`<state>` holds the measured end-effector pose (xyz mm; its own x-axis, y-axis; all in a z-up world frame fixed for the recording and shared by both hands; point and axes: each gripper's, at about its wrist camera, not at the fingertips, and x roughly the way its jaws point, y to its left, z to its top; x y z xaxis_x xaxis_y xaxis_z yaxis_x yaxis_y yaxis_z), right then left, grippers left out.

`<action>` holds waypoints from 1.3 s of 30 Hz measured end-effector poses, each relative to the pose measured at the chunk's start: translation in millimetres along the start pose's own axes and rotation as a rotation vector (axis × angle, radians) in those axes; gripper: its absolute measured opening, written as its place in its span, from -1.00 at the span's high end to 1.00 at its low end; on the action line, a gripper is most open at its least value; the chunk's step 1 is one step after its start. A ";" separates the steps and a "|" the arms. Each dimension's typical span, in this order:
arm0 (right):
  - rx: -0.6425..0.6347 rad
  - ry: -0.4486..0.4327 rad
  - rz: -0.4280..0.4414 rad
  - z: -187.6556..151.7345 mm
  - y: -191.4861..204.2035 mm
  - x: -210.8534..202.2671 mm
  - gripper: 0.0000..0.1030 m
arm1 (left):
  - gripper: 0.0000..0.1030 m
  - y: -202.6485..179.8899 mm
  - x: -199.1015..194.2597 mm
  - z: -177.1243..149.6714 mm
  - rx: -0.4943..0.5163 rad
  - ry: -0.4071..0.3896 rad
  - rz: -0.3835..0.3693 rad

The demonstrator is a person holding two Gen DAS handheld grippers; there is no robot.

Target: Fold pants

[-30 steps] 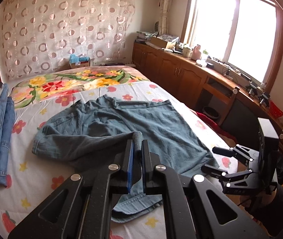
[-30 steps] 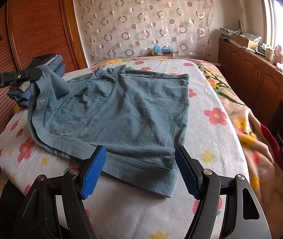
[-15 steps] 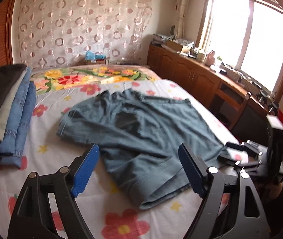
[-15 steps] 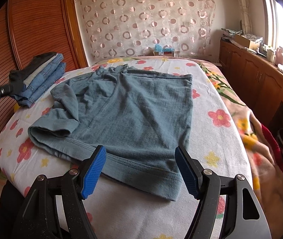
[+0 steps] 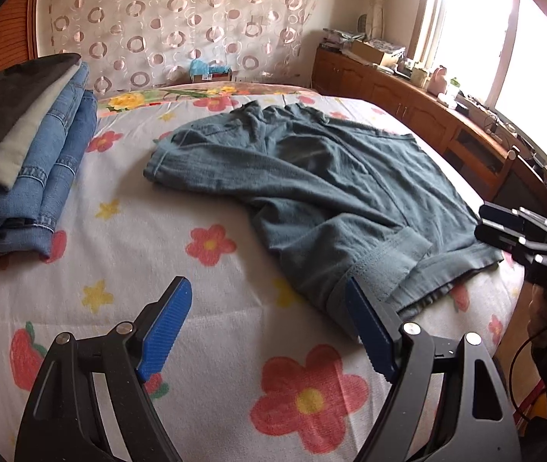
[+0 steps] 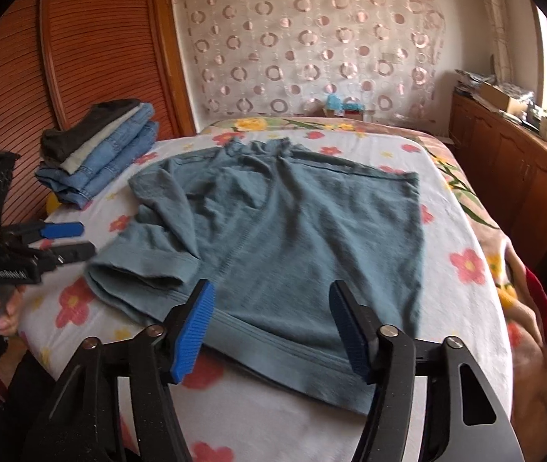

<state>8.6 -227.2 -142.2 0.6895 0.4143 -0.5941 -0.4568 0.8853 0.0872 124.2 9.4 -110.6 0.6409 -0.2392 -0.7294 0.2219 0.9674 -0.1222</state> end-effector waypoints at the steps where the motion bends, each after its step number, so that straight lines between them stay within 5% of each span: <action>1: -0.001 -0.002 0.007 1.9 2.3 1.5 -0.16 | -0.60 -0.5 1.6 -1.6 0.003 0.005 0.001; 10: -0.014 0.036 0.087 12.9 10.2 31.4 0.25 | -0.63 1.9 10.1 -10.7 -0.027 0.018 -0.010; 27: -0.032 0.140 0.152 22.0 26.6 73.6 0.47 | -0.65 0.9 6.5 -14.5 -0.017 -0.010 -0.009; 33: -0.047 0.108 0.146 24.9 34.8 68.5 0.84 | -0.65 0.2 5.6 -13.4 -0.021 -0.009 -0.007; 39: -0.075 0.002 0.109 28.9 36.9 38.7 0.88 | -0.65 -2.0 -3.2 -5.0 -0.044 -0.033 -0.008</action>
<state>34.8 -172.4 -138.9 0.6322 0.5069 -0.5860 -0.5700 0.8166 0.0914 118.0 8.6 -111.5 0.6634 -0.2488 -0.7057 0.1950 0.9680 -0.1580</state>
